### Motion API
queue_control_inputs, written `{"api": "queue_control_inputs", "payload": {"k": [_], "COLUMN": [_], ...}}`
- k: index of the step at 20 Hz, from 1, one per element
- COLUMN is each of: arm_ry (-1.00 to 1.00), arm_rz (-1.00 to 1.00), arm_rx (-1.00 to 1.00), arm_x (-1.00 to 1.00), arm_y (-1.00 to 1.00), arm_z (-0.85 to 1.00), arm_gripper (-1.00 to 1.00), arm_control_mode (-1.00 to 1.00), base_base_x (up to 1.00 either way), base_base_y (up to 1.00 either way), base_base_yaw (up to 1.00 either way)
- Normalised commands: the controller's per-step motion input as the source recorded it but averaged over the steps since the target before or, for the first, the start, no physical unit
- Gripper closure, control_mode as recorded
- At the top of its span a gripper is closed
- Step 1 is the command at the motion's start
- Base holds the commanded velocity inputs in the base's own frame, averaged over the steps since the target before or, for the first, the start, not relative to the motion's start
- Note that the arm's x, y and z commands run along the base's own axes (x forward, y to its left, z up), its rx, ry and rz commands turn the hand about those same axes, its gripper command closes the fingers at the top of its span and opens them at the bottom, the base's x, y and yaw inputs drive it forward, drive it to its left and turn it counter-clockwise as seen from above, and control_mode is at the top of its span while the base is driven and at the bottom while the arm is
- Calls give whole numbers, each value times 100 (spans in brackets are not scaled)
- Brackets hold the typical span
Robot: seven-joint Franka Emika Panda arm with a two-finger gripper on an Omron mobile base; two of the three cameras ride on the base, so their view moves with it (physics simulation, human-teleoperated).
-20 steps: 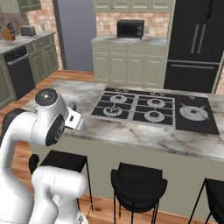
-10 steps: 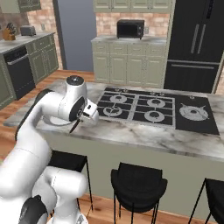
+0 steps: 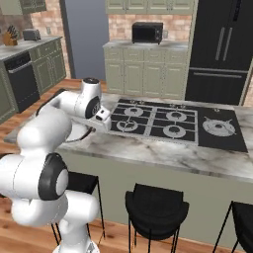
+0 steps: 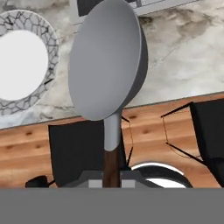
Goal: Take the fork and place it on the left side of the plate. Then take the spoon and place it on the right side of the plate. Make sure they're directly next to the plate.
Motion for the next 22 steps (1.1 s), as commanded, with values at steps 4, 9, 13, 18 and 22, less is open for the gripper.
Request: {"api": "queue_control_inputs", "payload": {"k": [4, 9, 13, 18, 22], "arm_ry": [7, 2, 2, 2, 1], "arm_rz": [0, 0, 0, 0, 0], "arm_rx": [-2, 0, 0, 0, -1], "arm_x": [46, 40, 45, 52, 55], "arm_y": [21, 5, 2, 3, 7], "arm_z": [-62, -52, -45, -38, -36], "arm_gripper": [100, 100, 100, 100, 100], "arm_control_mode": [-100, -100, -100, -100, -100], "base_base_x": [0, 0, 0, 0, 0], "base_base_y": [0, 0, 0, 0, 0], "base_base_yaw": [0, 0, 0, 0, 0]}}
